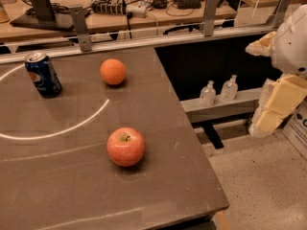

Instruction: Pick apple

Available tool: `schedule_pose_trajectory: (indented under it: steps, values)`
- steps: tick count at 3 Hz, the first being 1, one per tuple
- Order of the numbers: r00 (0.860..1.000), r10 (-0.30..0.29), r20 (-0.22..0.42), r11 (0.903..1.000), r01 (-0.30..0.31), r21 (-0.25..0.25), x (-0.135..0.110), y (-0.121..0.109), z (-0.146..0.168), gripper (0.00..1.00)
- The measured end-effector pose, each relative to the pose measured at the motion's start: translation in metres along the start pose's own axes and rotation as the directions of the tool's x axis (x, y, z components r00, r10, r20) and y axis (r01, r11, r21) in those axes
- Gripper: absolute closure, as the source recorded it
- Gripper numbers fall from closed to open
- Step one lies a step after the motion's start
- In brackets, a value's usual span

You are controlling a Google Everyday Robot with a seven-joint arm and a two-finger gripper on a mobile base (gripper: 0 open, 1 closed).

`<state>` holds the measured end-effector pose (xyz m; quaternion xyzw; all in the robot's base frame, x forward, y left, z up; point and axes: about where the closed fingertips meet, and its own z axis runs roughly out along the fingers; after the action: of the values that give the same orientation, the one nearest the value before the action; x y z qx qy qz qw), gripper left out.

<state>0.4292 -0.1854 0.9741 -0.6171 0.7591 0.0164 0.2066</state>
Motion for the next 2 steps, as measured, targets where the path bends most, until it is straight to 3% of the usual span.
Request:
schedule_pose_trajectory:
  steps: [1,2]
  values:
    - [0.985,-0.044,0.165,0.9983,0.05,-0.031,-0.037,0.032,0.016,0.0]
    - [0.929,-0.007,0.37,0.9866,0.067,-0.149,-0.102,0.08,0.046,0.0]
